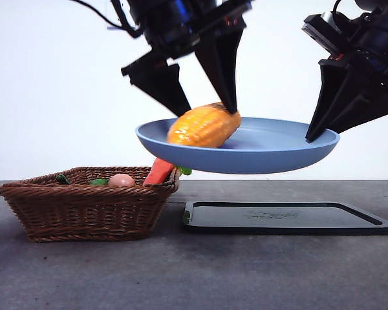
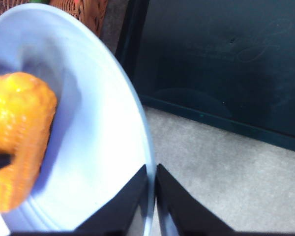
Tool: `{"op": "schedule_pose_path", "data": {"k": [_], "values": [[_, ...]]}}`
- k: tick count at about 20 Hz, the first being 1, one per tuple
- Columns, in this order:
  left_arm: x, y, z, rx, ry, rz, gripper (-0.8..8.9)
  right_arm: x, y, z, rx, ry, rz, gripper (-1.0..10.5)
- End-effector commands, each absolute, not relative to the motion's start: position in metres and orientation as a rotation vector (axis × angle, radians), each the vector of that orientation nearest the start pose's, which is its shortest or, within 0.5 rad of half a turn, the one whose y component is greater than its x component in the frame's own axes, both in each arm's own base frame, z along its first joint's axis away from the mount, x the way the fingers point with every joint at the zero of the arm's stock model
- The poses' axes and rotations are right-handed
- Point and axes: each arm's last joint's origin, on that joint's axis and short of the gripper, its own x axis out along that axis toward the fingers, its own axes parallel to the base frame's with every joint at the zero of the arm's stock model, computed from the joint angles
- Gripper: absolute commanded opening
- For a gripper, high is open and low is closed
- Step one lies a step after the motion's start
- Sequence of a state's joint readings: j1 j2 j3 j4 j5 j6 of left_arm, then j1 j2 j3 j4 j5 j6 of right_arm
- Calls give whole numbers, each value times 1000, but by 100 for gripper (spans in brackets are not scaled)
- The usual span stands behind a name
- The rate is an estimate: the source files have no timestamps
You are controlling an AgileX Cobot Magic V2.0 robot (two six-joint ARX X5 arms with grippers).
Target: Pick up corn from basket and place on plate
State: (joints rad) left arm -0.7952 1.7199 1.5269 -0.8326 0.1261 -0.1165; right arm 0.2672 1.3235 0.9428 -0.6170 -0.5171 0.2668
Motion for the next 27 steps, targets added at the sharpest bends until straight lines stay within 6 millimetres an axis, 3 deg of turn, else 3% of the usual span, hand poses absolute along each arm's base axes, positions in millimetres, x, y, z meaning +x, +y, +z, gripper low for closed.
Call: {"op": "schedule_pose_path", "data": {"k": [1,8,16,22,27], "values": [[252,-267,303,273,1018,-797,328,247,84,251,368,1090,591,3],[252,-260,351,301,950,-804,327,254,74,246,395,1097,544,3],[245,-246,420,272,809,-824,326,300,38,217,476,1108,407,3],[240,-241,430,272,812,-823,326,347,24,210,485,1112,372,3],[240,-241,429,270,828,-819,326,364,18,187,489,1163,352,3]]}}
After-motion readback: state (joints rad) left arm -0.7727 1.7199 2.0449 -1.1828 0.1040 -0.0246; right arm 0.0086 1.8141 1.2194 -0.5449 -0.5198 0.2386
